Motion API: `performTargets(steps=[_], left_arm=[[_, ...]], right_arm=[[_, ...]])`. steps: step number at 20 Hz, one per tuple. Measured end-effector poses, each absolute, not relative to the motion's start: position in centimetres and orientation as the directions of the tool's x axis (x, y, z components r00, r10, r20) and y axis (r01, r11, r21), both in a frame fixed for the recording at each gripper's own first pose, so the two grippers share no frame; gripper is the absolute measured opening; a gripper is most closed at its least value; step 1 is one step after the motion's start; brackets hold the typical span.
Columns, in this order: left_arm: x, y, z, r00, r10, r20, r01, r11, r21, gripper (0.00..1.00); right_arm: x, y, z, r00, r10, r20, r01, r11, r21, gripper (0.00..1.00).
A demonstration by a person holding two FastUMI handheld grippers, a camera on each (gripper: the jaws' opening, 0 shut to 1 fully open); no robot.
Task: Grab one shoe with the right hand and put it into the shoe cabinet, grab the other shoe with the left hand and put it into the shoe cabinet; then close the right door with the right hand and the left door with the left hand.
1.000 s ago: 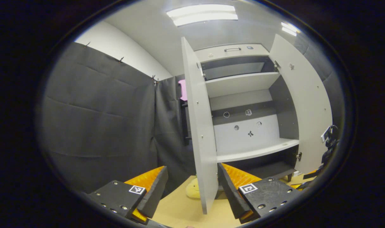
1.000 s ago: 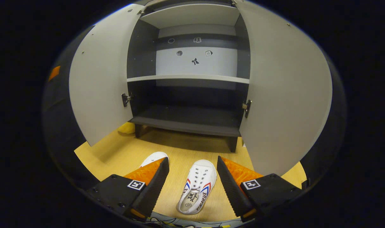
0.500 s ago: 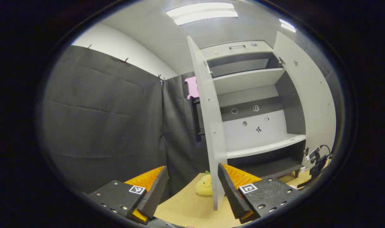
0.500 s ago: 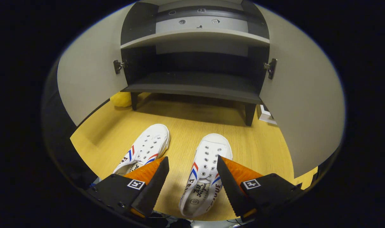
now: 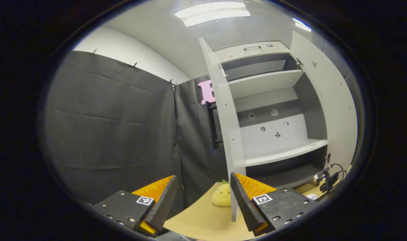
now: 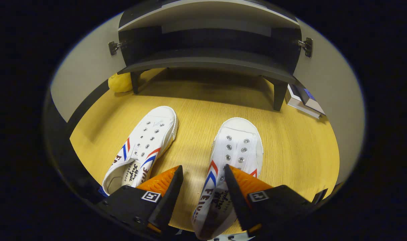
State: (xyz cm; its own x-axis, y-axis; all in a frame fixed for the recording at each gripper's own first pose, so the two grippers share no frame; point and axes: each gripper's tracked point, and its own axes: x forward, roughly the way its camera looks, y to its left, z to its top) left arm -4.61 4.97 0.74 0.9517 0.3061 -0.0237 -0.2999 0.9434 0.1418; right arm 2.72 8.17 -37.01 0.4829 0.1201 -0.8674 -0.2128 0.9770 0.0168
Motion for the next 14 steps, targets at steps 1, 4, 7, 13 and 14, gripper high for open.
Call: performTargets(steps=[1, 4, 7, 13, 14], left_arm=[[-4.6, 5.0, 0.7, 0.951, 0.307, -0.023, -0.301, 0.943, 0.146, 0.92], [-4.5, 5.0, 0.7, 0.953, 0.302, -0.021, -0.296, 0.944, 0.144, 0.91], [-4.3, 4.8, 0.6, 0.956, 0.294, -0.023, -0.288, 0.948, 0.138, 0.91], [-3.6, 3.5, 0.4, 0.97, 0.244, -0.023, -0.239, 0.963, 0.123, 0.91], [-3.5, 2.8, 0.4, 0.972, 0.232, -0.023, -0.228, 0.966, 0.12, 0.91]], right_arm=[[3.0, 7.9, -37.1, 0.491, 0.097, -0.866, -0.189, 0.982, 0.003, 0.56], [2.7, 7.8, -36.6, 0.491, 0.121, -0.863, -0.147, 0.988, 0.054, 0.33], [2.9, 7.3, -35.9, 0.538, 0.133, -0.833, -0.13, 0.989, 0.074, 0.02], [3.7, 7.7, -29.4, 0.618, 0.248, -0.746, -0.132, 0.968, 0.212, 0.02], [4.1, 7.8, -27.9, 0.635, 0.26, -0.728, -0.135, 0.965, 0.226, 0.02]])
